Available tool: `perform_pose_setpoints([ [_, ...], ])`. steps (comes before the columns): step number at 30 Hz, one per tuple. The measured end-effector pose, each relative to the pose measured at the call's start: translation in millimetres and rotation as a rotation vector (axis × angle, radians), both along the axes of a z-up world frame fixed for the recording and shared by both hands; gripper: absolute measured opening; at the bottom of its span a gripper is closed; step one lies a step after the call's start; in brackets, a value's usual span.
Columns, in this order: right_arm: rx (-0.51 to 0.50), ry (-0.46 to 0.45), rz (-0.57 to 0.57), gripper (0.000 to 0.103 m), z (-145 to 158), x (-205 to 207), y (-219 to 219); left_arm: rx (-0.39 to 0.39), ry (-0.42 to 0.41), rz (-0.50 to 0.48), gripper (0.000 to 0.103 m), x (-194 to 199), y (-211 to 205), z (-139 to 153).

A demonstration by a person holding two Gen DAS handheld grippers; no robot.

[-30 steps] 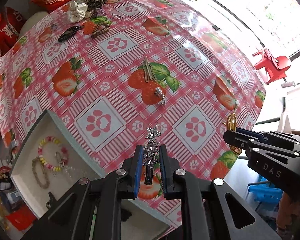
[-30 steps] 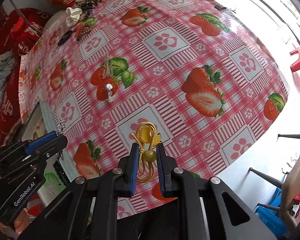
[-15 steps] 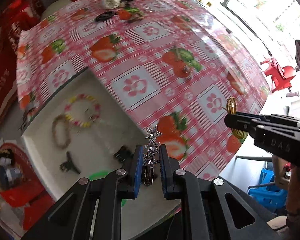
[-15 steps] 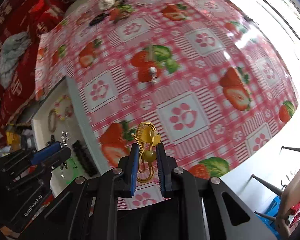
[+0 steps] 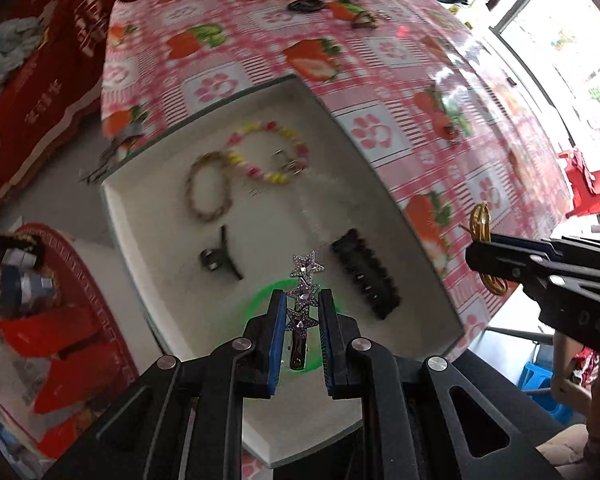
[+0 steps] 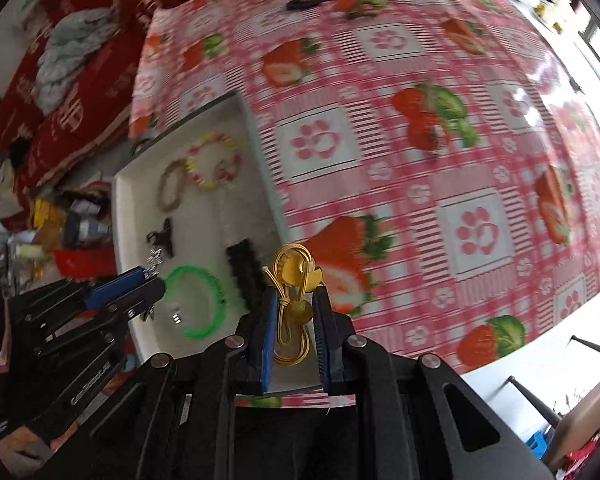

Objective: Organize jewelry
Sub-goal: 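Carry the yellow clip and star pin with both tools over the white box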

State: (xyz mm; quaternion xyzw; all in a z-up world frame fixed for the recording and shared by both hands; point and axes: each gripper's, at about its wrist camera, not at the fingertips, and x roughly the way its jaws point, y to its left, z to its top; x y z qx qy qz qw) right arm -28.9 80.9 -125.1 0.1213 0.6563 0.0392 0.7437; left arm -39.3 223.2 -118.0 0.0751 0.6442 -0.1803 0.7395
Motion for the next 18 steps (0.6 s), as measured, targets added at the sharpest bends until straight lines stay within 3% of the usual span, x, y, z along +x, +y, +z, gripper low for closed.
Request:
perform_pose_setpoints([
  [18,0.03,0.139,0.143,0.019,-49,-4,52,0.068,0.033,0.075,0.023,1,40,-36],
])
